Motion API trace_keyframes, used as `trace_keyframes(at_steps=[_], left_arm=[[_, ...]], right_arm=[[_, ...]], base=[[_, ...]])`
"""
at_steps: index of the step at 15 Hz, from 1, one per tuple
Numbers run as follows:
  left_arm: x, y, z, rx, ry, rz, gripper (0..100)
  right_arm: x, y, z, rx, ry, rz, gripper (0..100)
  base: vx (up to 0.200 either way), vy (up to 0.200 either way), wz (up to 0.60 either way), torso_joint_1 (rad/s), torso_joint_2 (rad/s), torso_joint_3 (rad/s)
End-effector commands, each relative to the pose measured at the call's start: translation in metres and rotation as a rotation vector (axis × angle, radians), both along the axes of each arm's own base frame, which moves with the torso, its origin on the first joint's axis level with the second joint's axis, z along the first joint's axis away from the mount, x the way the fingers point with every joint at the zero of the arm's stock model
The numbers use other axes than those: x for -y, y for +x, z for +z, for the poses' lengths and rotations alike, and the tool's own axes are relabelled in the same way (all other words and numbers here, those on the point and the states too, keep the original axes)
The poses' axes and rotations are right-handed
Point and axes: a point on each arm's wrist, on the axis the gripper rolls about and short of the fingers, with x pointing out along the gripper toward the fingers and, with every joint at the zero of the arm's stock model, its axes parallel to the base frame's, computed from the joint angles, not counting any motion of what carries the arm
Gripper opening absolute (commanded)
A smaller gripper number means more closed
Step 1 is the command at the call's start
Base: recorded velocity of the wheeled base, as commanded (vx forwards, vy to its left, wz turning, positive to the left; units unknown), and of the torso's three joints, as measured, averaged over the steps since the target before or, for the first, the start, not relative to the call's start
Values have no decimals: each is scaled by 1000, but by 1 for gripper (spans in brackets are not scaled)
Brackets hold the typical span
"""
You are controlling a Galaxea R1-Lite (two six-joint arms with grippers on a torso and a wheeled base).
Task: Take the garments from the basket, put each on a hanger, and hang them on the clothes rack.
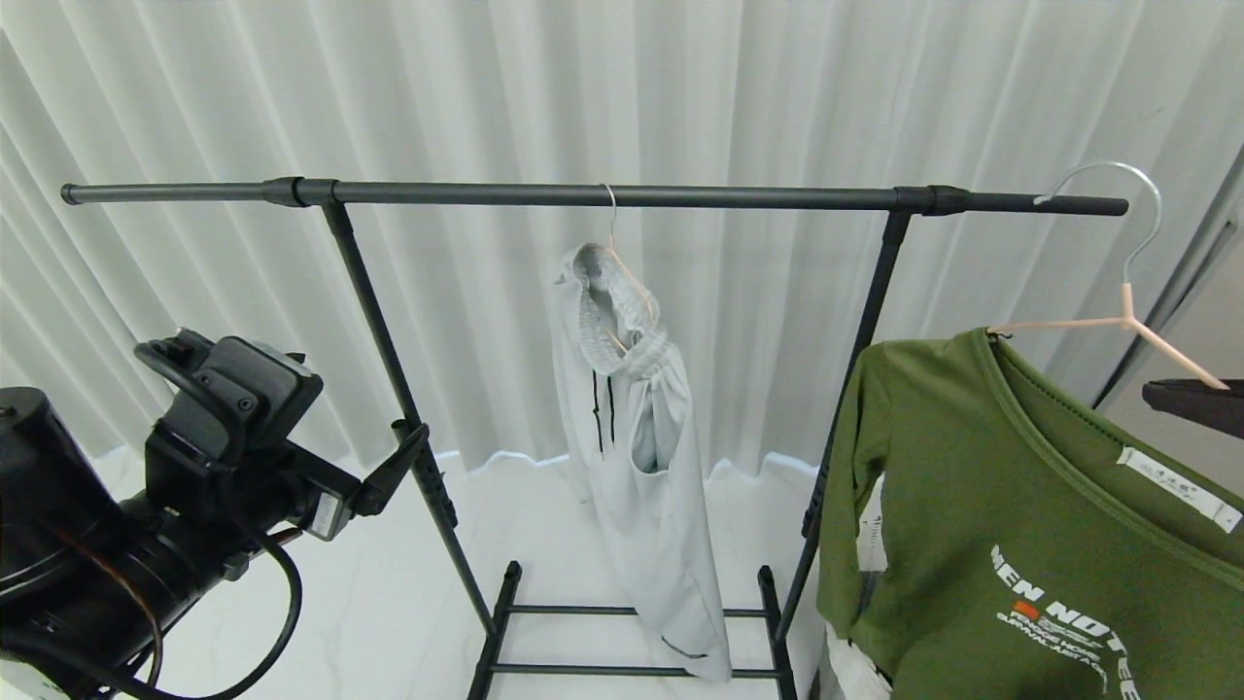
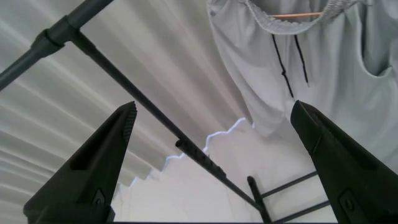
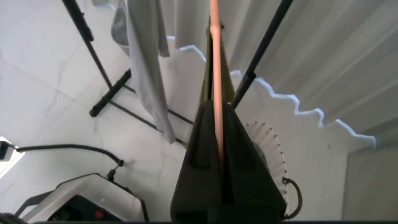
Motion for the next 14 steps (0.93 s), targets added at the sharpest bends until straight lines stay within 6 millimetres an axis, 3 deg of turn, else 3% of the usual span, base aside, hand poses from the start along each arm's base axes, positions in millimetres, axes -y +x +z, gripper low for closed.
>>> trace_keyframes(at_steps=[1, 12, 14], left_arm=[[0, 0, 0, -1, 0, 1, 100], [1, 2, 0, 0, -5, -2, 100], [3, 3, 0, -3, -4, -13, 100]], right_arm=[[-5, 11, -1, -15, -3, 16, 0], [-38, 79, -20, -22, 5, 69, 0], [-42, 89, -23, -36, 34, 58, 0]], base=[[200, 0, 0, -2, 7, 2], [200, 0, 0, 2, 3, 2], [0, 0, 0, 0, 0, 0]])
